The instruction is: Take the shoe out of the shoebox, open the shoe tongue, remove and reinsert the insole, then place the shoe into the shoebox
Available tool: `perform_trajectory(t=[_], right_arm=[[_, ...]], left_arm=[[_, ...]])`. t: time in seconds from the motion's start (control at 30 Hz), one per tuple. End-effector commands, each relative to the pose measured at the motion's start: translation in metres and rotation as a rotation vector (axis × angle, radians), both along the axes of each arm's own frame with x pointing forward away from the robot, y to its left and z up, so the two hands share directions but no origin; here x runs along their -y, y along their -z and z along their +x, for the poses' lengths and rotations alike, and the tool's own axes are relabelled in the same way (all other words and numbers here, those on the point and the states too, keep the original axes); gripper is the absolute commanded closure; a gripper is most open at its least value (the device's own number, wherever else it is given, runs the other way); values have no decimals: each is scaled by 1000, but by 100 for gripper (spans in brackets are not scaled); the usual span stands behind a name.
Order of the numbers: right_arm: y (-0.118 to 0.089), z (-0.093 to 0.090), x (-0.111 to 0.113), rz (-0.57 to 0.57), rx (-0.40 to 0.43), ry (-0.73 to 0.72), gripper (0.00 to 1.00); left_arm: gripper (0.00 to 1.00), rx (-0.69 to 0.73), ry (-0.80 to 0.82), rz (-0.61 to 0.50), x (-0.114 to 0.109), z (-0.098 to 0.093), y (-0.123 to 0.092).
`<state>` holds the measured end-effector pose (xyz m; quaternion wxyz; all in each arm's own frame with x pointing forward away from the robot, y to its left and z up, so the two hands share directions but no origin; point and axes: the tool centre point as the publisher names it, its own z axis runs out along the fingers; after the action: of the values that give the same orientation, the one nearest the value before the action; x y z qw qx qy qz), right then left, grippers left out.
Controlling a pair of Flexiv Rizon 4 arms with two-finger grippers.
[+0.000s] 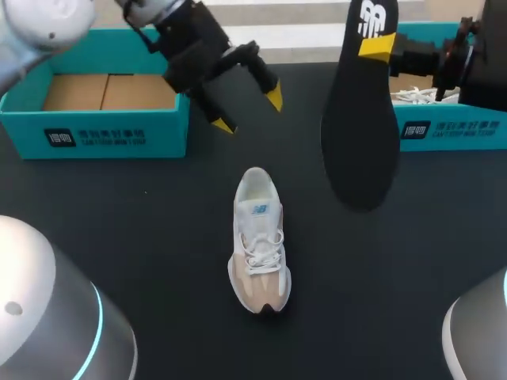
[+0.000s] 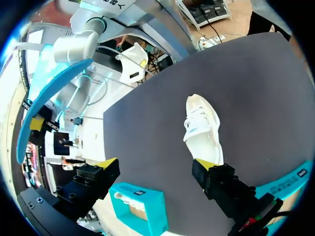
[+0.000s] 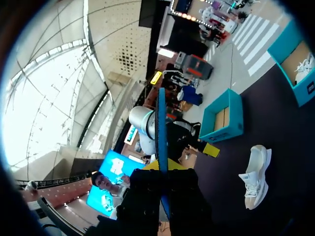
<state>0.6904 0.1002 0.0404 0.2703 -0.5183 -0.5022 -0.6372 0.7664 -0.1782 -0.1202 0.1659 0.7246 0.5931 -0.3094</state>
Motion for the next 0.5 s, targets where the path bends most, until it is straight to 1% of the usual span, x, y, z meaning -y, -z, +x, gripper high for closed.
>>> perform_trajectory(t=[0.03,0.2,0.3,0.4,0.5], right_arm=[[13,30,-7,16,-32,4,100],[29,56,-10,43,-88,-29,100],[40,67,-17,47,-130,-72,100],[51,73,-24,61,-146,-92,100],[60,72,-29,81,-159,-97,100]], left_arm=[[0,-6,-71,-233,-6,-8,3],[0,-6,-71,-233,-6,-8,3],[0,-6,-71,-233,-6,-8,3],[0,-6,-71,-233,-6,-8,3],[0,-6,-71,-233,-6,-8,3]])
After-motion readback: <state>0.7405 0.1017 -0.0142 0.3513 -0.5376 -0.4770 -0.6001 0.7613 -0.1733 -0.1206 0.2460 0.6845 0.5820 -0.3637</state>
